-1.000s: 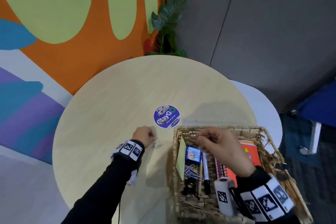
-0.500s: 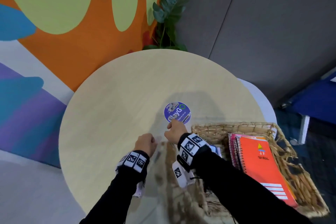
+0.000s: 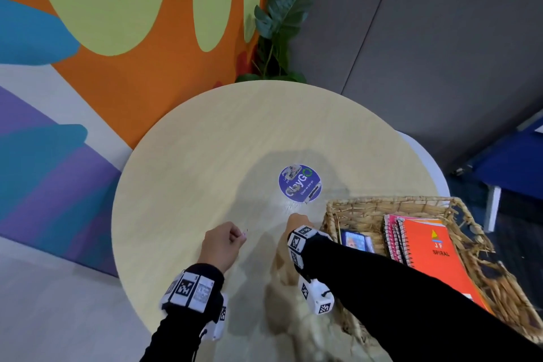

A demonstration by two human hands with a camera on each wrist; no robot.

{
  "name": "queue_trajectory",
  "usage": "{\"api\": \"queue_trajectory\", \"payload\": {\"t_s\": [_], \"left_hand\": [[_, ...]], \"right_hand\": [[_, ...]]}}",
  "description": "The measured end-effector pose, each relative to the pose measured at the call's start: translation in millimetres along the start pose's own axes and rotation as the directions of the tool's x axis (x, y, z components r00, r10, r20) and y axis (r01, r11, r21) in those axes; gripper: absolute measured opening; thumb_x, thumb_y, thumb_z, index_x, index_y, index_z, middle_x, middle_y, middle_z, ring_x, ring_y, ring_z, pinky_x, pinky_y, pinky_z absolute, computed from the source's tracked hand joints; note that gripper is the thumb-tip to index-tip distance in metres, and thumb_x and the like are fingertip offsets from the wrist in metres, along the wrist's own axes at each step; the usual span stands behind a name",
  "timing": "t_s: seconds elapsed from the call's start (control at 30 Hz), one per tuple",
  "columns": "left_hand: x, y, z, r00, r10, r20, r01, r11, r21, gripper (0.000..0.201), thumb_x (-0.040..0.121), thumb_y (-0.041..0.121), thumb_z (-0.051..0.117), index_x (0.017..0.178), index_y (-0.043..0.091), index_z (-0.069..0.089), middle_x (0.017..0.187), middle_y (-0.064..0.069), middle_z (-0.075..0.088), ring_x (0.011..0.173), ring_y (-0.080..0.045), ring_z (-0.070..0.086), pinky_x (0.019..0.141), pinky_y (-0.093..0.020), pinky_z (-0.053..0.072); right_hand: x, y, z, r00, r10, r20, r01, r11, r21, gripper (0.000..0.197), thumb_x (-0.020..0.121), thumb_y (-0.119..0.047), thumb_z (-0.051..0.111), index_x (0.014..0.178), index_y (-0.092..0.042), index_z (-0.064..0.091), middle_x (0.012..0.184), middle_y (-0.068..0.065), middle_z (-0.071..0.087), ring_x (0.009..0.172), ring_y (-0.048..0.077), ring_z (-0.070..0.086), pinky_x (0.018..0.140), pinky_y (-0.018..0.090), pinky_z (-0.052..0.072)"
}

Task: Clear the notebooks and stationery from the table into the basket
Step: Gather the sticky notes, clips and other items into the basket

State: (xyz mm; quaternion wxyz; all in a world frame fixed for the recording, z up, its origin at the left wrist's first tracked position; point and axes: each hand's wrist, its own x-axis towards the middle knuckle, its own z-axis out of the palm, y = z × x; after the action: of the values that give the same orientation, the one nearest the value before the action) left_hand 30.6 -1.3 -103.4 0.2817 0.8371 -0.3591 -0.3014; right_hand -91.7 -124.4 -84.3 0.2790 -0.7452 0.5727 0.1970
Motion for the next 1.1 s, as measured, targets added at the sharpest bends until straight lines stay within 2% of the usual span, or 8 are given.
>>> {"api": "queue_trajectory", "payload": {"t_s": [0.2, 0.3, 0.37, 0.5, 0.63, 0.87, 0.97, 1.1], "left_hand": [[-6.5, 10.2, 12.8, 0.997, -0.016, 0.07, 0.011, 0.998, 0.065, 0.03, 0.085, 0.025, 0.066, 0.061, 0.028, 0.048, 0.069, 0.003, 0.058, 0.067, -0.017, 0.055, 0.058, -0.023, 0.037], [-8.7, 19.4, 19.0, 0.992, -0.001, 0.123, -0.014, 0.992, 0.122, 0.025, 0.084, 0.026, 0.066, 0.066, 0.026, 0.05, 0.074, 0.002, 0.059, 0.072, -0.018, 0.055, 0.065, -0.023, 0.038], [-10.8, 27.7, 22.9, 0.989, 0.018, 0.146, -0.039, 0.989, 0.143, 0.025, 0.083, 0.026, 0.067, 0.065, 0.027, 0.05, 0.076, 0.002, 0.06, 0.075, -0.018, 0.056, 0.066, -0.024, 0.038], [-15.0, 56.4, 27.8, 0.992, 0.068, 0.102, -0.08, 0.99, 0.117, 0.028, 0.079, 0.027, 0.072, 0.061, 0.029, 0.051, 0.07, 0.002, 0.062, 0.072, -0.017, 0.057, 0.066, -0.021, 0.036], [-22.7, 100.5, 21.5, 0.983, 0.179, 0.035, -0.181, 0.981, 0.063, 0.026, 0.075, 0.03, 0.075, 0.059, 0.029, 0.055, 0.057, 0.009, 0.058, 0.063, -0.016, 0.056, 0.059, -0.022, 0.039], [-56.7, 185.9, 0.8, 0.941, 0.339, 0.017, -0.338, 0.941, -0.031, 0.018, 0.068, 0.025, 0.081, 0.066, 0.017, 0.065, 0.06, -0.005, 0.06, 0.057, -0.013, 0.052, 0.06, -0.024, 0.039], [-70.4, 207.5, 6.3, 0.914, 0.394, 0.101, -0.403, 0.909, 0.102, 0.018, 0.072, 0.022, 0.078, 0.067, 0.024, 0.061, 0.061, 0.005, 0.058, 0.058, -0.011, 0.052, 0.062, -0.02, 0.039], [-74.7, 217.9, 29.7, 0.894, 0.343, 0.288, -0.42, 0.867, 0.27, 0.006, 0.076, 0.013, 0.071, 0.079, 0.017, 0.071, 0.078, 0.002, 0.071, 0.074, -0.012, 0.061, 0.068, -0.021, 0.042]], "right_hand": [[-20.0, -19.1, -30.2, 0.982, -0.184, 0.048, 0.187, 0.981, -0.056, 0.029, 0.09, -0.013, 0.055, 0.116, 0.0, 0.06, 0.129, 0.02, 0.058, 0.119, 0.035, 0.056, 0.093, 0.038, 0.047], [-32.9, -31.7, -79.0, 0.958, -0.279, 0.063, 0.282, 0.958, -0.05, 0.019, 0.083, -0.009, 0.056, 0.064, -0.006, 0.057, 0.073, 0.009, 0.073, 0.077, 0.027, 0.067, 0.063, 0.028, 0.05], [-50.2, -19.8, -115.7, 0.937, -0.347, -0.039, 0.348, 0.937, 0.026, 0.024, 0.078, -0.007, 0.056, 0.054, -0.01, 0.051, 0.049, 0.003, 0.059, 0.059, 0.023, 0.06, 0.057, 0.026, 0.052], [-85.8, 53.9, -149.4, 0.865, -0.432, -0.254, 0.441, 0.897, -0.025, 0.011, 0.078, -0.012, 0.06, 0.068, -0.014, 0.065, 0.075, 0.01, 0.064, 0.078, 0.029, 0.064, 0.074, 0.032, 0.052], [-80.7, 118.1, -121.1, 0.935, -0.355, 0.016, 0.349, 0.91, -0.222, 0.018, 0.081, -0.01, 0.057, 0.087, -0.009, 0.074, 0.093, 0.006, 0.074, 0.08, 0.021, 0.063, 0.062, 0.021, 0.045], [-44.7, 132.3, -70.0, 0.925, -0.274, 0.263, 0.373, 0.784, -0.496, 0.026, 0.085, -0.003, 0.059, 0.11, 0.003, 0.064, 0.105, 0.017, 0.065, 0.086, 0.032, 0.062, 0.078, 0.04, 0.054], [-37.0, 132.2, -54.9, 0.886, -0.296, 0.358, 0.454, 0.717, -0.529, 0.035, 0.089, -0.002, 0.056, 0.123, 0.005, 0.055, 0.128, 0.02, 0.058, 0.115, 0.037, 0.058, 0.092, 0.047, 0.049], [-28.9, 143.3, -57.8, 0.871, -0.379, 0.313, 0.49, 0.725, -0.484, 0.03, 0.086, -0.013, 0.062, 0.111, 0.003, 0.062, 0.111, 0.02, 0.066, 0.104, 0.033, 0.065, 0.084, 0.04, 0.054]]}}
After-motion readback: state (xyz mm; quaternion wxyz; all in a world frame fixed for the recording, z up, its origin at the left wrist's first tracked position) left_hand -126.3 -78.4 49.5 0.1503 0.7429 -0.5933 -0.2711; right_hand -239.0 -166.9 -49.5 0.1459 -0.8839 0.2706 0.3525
